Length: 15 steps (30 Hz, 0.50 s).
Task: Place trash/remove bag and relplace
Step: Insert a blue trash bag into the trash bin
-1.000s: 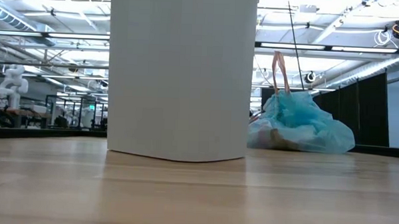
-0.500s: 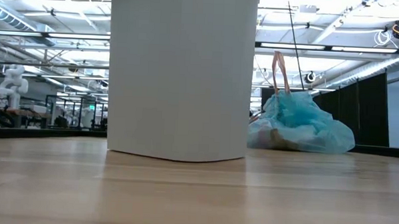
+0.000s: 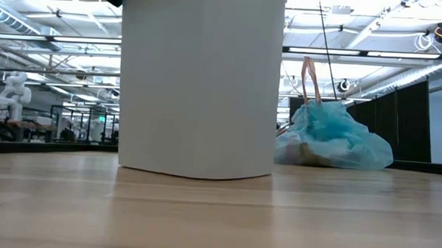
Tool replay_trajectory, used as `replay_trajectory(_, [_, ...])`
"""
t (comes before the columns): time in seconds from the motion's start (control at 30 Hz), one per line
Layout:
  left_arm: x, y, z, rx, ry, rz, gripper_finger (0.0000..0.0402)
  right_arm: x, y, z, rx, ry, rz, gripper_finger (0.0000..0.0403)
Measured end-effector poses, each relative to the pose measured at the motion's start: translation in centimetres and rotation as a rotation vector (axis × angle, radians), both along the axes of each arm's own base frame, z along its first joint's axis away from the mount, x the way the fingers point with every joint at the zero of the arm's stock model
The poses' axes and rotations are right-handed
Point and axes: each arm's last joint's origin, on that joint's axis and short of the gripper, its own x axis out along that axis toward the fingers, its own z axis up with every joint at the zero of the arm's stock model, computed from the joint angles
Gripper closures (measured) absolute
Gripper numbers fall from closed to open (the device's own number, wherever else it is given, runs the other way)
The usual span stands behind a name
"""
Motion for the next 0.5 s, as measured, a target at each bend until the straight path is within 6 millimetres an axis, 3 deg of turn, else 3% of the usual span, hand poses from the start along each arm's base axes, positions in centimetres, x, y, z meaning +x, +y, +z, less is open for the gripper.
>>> replay_trajectory(0.27, [-0.02,-0.02,-0.03,-0.01,0.009,-0.005,0.0402,-0.16,-0.02,-0.73,-0.014,0.067,0.0,0.0395])
replay_trajectory(0.5, [-0.07,0.04,0.02,0.004,0.01,-0.002,0.0402,-0.16,0.0,-0.68,-0.043,0.074,-0.003,0.0313])
